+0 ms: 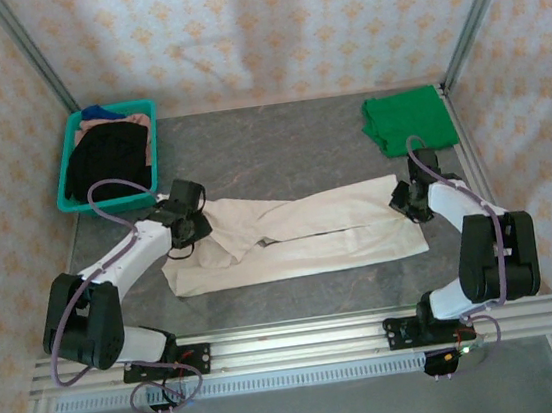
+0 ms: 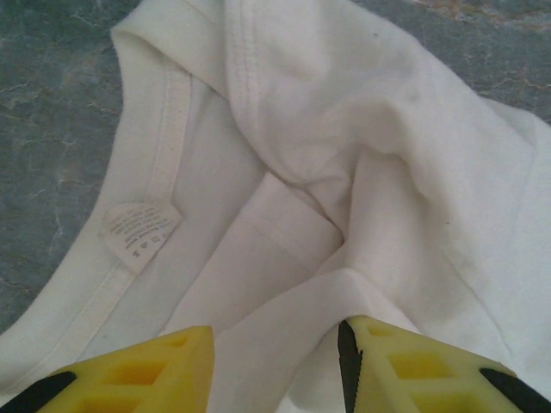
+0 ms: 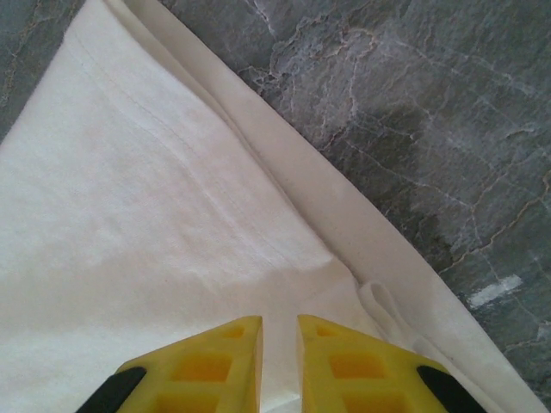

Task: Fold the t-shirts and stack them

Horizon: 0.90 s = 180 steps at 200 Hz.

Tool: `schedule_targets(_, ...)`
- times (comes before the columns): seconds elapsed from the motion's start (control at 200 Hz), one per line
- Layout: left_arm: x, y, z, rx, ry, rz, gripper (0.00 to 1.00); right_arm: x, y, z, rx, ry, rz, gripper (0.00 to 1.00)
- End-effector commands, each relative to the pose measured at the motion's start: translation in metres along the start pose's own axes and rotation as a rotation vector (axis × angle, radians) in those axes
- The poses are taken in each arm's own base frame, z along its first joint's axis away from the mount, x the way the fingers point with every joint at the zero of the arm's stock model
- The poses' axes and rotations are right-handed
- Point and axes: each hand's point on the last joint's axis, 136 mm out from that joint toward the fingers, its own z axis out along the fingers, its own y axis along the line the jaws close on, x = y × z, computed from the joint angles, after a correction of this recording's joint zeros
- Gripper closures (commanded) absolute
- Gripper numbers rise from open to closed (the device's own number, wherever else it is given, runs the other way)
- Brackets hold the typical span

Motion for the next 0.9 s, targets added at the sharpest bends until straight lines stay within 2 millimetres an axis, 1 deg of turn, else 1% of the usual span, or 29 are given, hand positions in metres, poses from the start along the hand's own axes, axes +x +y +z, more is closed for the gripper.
schedule_targets(0.0,-0.004,-0.004,0.001,0.028,-0.014,0.004,0.67,-0.001,-0.003,-0.002,0.02,-0.009,-0.021,0.82)
schedule_targets(0.025,-0.004,-0.004,0.001,0.031,-0.014,0.002,0.75,-0.002,-0.002,-0.002,0.019,-0.01,-0.021,0.82)
schedule_targets(0.085,-0.003,-0.004,-0.001,0.031,-0.014,0.006,0.84,-0.002,-0.002,-0.002,0.019,-0.011,-0.022,0.82)
schedule_targets(0.155,-0.003,0.0,-0.008,0.024,-0.02,0.008,1.0,-0.002,-0.003,-0.001,0.024,-0.012,-0.022,0.82)
schedule_targets(0.2,-0.003,0.004,-0.014,0.017,-0.027,0.008,1.0,-0.002,-0.003,-0.001,0.027,-0.01,-0.024,0.82)
schedule_targets(0.33,0.002,0.025,-0.039,-0.013,-0.059,-0.003,1.0,-0.003,-0.003,-0.002,0.025,-0.01,-0.022,0.82)
schedule_targets(0.47,0.02,0.05,-0.062,-0.021,-0.082,-0.035,1.0,-0.003,-0.001,-0.003,0.016,-0.006,-0.023,0.82)
schedule_targets(0.566,0.035,0.065,-0.068,-0.03,-0.082,-0.055,1.0,-0.005,0.001,-0.006,0.013,-0.01,-0.027,0.82)
schedule_targets(0.716,0.062,0.077,-0.063,-0.002,-0.043,-0.087,1.0,-0.008,0.0,-0.011,0.024,-0.019,-0.034,0.82)
schedule_targets(0.761,0.065,0.078,-0.063,0.01,-0.043,-0.095,0.93,-0.009,0.0,-0.013,0.027,-0.023,-0.036,0.82)
schedule_targets(0.791,0.066,0.078,-0.063,0.021,-0.049,-0.105,0.86,-0.01,0.0,-0.016,0.03,-0.028,-0.039,0.82)
schedule_targets(0.811,0.066,0.077,-0.064,0.032,-0.055,-0.115,0.78,-0.011,0.0,-0.018,0.033,-0.033,-0.041,0.82)
schedule_targets(0.846,0.065,0.075,-0.065,0.052,-0.067,-0.125,0.66,-0.012,-0.001,-0.021,0.041,-0.041,-0.043,0.82)
schedule_targets(0.866,0.065,0.076,-0.067,0.057,-0.075,-0.132,0.63,-0.013,-0.001,-0.023,0.044,-0.045,-0.044,0.82)
schedule_targets(0.896,0.062,0.076,-0.07,0.067,-0.092,-0.141,0.61,-0.015,0.0,-0.027,0.041,-0.053,-0.045,0.82)
